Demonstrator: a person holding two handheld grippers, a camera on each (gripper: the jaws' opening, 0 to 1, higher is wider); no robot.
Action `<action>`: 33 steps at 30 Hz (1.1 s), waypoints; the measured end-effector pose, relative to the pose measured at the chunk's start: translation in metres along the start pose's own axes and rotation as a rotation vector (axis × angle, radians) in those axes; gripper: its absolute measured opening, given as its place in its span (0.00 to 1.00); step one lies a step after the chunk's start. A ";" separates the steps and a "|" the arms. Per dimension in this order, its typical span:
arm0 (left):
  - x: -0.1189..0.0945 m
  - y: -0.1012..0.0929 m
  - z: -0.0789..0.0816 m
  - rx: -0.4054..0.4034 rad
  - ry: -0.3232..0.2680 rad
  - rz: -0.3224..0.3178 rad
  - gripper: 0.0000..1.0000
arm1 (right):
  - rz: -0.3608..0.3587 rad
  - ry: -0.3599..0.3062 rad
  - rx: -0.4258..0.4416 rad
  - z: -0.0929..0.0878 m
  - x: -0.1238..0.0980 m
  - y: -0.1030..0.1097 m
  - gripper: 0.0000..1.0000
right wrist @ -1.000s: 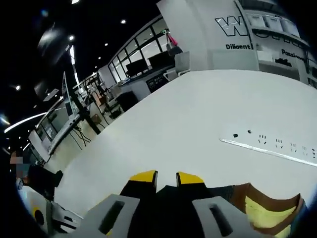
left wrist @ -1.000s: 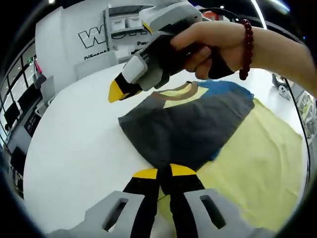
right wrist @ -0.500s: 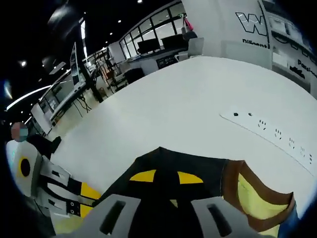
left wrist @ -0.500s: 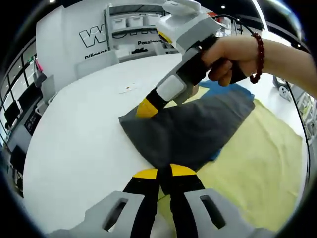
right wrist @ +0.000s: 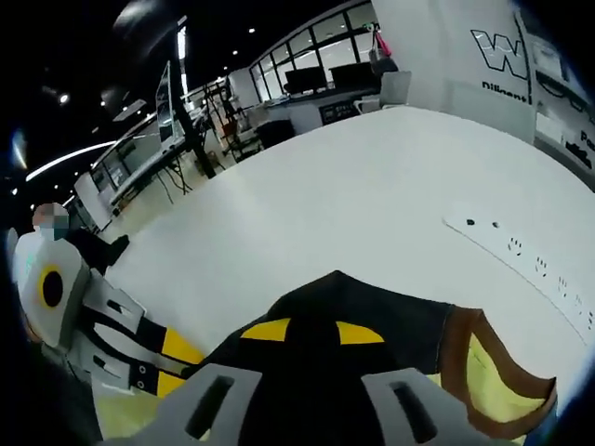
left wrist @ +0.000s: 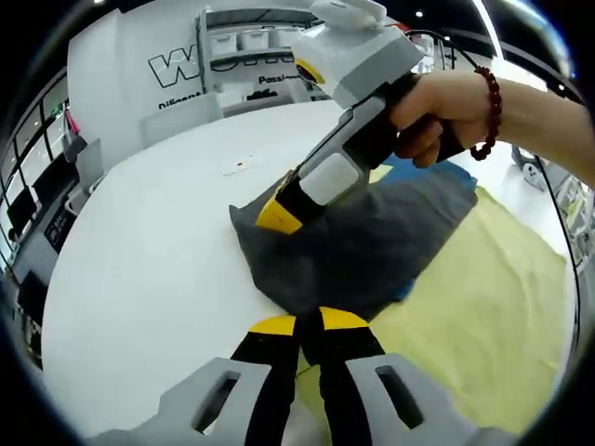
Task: Fold the garment on the visible template until the final outline fits inside the template.
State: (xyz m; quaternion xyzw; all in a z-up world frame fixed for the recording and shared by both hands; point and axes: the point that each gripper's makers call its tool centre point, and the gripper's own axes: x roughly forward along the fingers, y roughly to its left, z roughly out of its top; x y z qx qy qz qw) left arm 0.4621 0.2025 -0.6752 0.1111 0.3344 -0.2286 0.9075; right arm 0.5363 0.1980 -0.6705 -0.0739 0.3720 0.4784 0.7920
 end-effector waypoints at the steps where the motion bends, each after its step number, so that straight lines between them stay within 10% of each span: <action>1: 0.001 0.001 0.000 0.000 -0.001 -0.003 0.07 | 0.022 -0.016 -0.001 0.005 0.002 0.003 0.09; 19: 0.003 0.003 0.000 -0.007 0.000 -0.009 0.07 | 0.045 0.006 -0.077 0.007 0.013 0.006 0.00; 33: 0.004 0.004 0.000 -0.002 0.003 -0.010 0.06 | -0.082 -0.109 -0.153 0.050 0.004 -0.009 0.00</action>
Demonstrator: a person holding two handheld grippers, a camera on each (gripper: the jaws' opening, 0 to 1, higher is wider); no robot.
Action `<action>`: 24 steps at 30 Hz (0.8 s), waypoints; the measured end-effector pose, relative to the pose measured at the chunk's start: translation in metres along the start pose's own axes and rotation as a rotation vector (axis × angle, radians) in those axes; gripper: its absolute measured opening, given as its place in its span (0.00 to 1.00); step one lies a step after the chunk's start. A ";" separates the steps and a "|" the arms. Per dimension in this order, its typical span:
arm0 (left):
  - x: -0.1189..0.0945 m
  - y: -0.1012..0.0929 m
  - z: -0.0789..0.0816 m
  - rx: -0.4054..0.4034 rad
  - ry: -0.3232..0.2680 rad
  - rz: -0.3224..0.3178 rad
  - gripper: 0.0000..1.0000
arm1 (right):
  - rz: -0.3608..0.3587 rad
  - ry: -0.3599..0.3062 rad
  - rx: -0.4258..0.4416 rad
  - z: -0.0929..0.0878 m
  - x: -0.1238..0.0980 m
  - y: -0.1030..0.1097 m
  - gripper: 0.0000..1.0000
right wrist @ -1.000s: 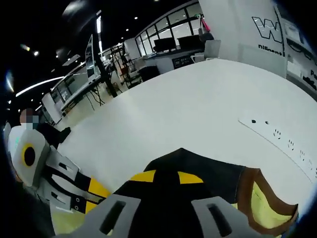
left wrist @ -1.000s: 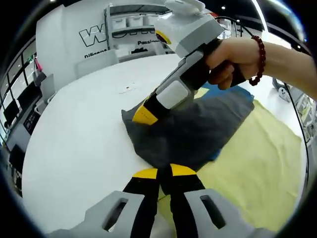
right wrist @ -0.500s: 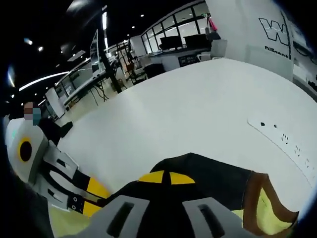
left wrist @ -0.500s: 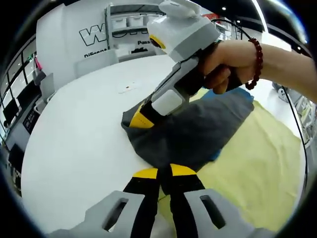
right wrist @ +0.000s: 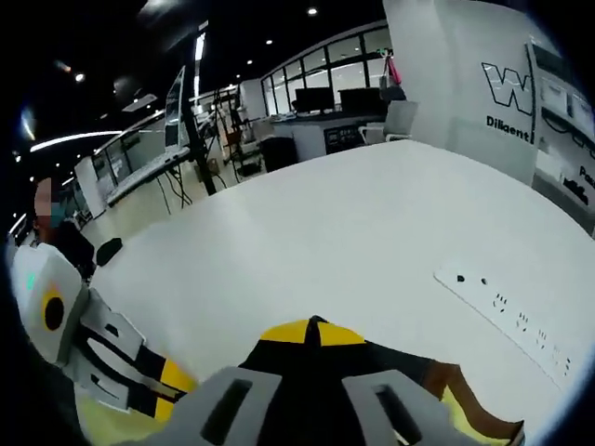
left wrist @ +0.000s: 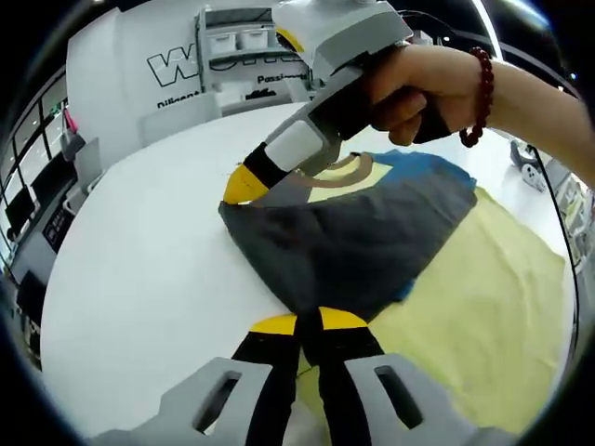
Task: Fold the garment on the visible template until the final outline fits inside the template.
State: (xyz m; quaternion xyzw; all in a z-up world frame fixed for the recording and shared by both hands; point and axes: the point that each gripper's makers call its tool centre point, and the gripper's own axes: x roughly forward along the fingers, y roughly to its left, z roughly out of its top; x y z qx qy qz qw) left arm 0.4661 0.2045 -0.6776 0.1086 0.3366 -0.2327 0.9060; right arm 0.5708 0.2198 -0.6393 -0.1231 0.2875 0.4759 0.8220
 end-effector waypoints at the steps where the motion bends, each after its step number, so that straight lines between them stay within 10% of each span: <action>1: 0.000 0.000 0.000 0.000 0.001 0.001 0.06 | 0.001 0.015 -0.015 -0.002 0.002 0.002 0.00; 18: -0.003 -0.002 -0.001 -0.015 0.013 0.020 0.07 | -0.112 -0.092 0.234 0.000 -0.030 -0.034 0.00; 24: -0.004 -0.003 -0.001 -0.017 0.019 0.030 0.07 | 0.004 -0.022 0.204 -0.016 -0.021 0.006 0.00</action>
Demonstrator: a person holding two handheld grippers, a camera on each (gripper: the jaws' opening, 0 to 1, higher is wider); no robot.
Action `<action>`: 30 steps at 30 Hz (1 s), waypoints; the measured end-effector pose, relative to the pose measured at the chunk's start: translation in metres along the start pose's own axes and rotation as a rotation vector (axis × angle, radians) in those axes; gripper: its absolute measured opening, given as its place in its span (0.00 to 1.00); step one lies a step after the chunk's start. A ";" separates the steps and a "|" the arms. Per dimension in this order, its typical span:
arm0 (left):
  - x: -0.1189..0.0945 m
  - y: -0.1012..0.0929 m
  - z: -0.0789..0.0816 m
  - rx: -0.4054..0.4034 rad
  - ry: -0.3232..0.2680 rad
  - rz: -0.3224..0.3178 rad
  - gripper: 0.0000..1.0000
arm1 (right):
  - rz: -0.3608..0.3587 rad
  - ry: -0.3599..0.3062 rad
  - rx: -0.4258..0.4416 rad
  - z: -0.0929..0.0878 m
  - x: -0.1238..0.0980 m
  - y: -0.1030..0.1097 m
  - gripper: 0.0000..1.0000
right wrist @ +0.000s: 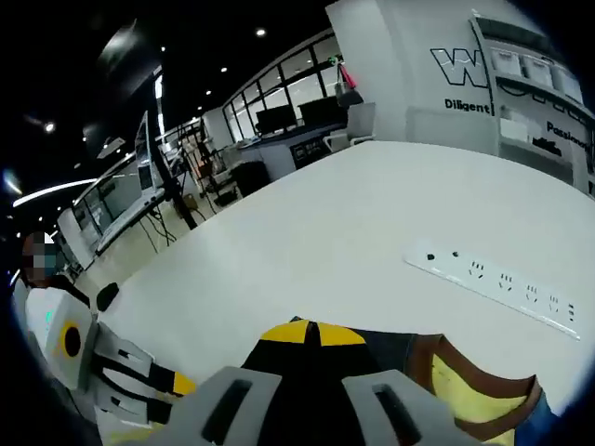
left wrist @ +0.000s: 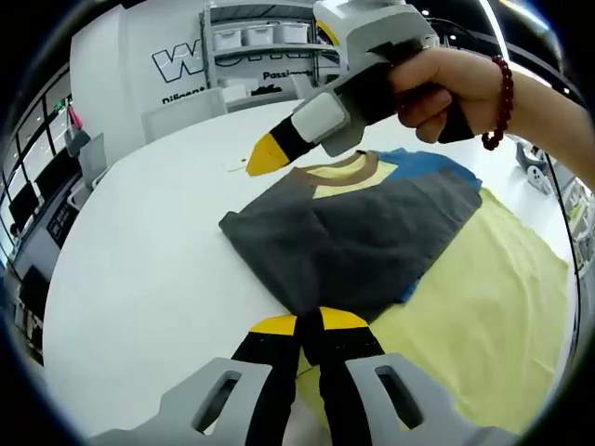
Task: Fold the garment on the visible template until the final outline fits inside the template.
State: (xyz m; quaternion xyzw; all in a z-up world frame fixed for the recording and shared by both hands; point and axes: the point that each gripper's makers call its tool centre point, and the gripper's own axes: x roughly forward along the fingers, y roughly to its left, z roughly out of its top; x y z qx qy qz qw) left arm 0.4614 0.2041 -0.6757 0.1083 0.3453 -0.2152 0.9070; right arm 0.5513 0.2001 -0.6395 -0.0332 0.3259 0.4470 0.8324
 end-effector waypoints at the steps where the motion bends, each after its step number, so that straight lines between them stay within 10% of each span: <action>1: 0.000 0.000 0.000 -0.001 0.001 0.002 0.07 | 0.010 0.026 -0.018 -0.007 0.005 0.007 0.00; 30: -0.002 0.007 -0.003 -0.016 0.008 0.006 0.05 | -0.021 0.046 -0.003 -0.005 0.063 0.016 0.00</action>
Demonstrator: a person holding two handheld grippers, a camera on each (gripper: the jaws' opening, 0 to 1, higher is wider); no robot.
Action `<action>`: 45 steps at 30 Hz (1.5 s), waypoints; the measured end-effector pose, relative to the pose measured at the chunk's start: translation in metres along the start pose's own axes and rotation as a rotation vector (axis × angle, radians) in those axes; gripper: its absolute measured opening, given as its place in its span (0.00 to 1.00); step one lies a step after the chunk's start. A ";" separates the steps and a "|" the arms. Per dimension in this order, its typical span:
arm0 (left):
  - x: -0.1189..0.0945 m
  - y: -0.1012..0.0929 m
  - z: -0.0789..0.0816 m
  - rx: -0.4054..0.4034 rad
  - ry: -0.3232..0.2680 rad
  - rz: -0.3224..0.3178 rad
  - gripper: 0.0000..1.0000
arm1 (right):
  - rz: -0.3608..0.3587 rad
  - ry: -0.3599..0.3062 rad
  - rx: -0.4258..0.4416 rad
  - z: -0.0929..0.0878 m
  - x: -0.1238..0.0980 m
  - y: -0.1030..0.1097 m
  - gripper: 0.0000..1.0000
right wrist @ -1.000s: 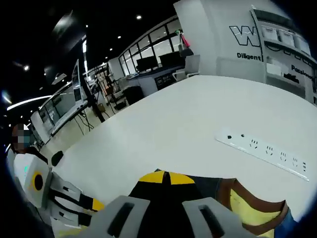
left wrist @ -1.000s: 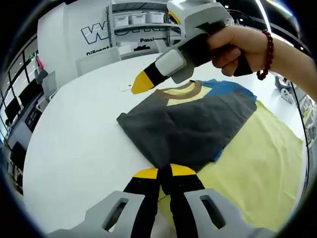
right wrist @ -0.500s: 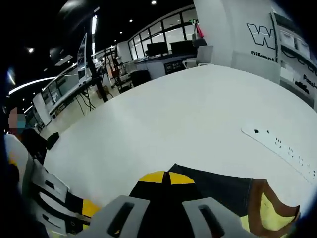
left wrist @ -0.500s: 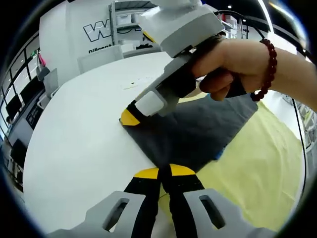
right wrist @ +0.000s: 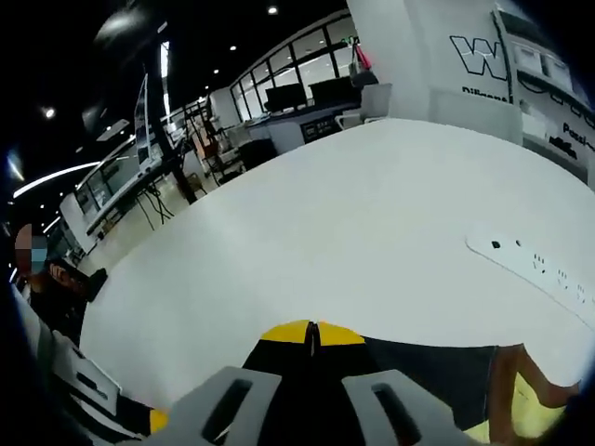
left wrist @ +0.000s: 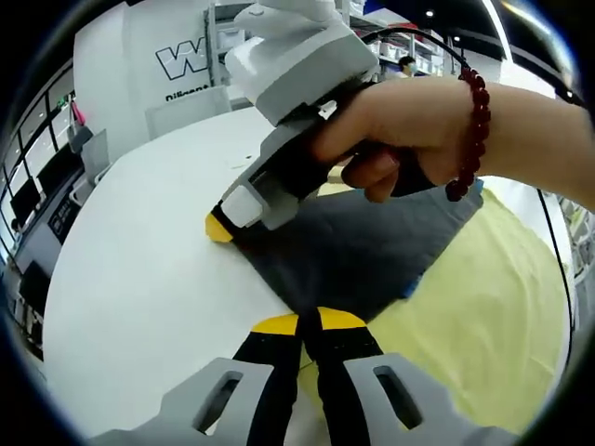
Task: Fold the garment on the visible template until the final outline fits inside the template.
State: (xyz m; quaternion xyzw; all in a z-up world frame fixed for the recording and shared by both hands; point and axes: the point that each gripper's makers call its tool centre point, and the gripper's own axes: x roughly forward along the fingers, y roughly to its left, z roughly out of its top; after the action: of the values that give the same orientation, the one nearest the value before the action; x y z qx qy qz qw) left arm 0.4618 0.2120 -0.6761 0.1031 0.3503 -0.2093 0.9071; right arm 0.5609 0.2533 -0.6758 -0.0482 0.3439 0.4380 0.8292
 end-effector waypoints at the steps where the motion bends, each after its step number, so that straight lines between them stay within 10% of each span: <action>1: 0.000 0.000 0.000 0.001 0.001 0.000 0.05 | -0.003 -0.004 -0.009 0.001 0.000 0.000 0.00; 18: -0.011 0.004 -0.009 0.011 0.036 0.034 0.07 | -0.020 -0.157 0.046 0.026 -0.052 -0.009 0.23; 33: -0.017 0.008 -0.014 0.025 0.034 0.047 0.06 | -0.134 -0.155 0.035 -0.029 -0.137 -0.013 0.34; 45: -0.025 0.048 -0.020 0.083 0.059 0.112 0.05 | -0.285 -0.147 0.088 -0.074 -0.203 -0.060 0.40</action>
State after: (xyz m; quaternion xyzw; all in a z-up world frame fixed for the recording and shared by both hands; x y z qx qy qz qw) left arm 0.4557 0.2692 -0.6718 0.1663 0.3616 -0.1694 0.9016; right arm 0.4899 0.0471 -0.6209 -0.0278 0.2910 0.3029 0.9071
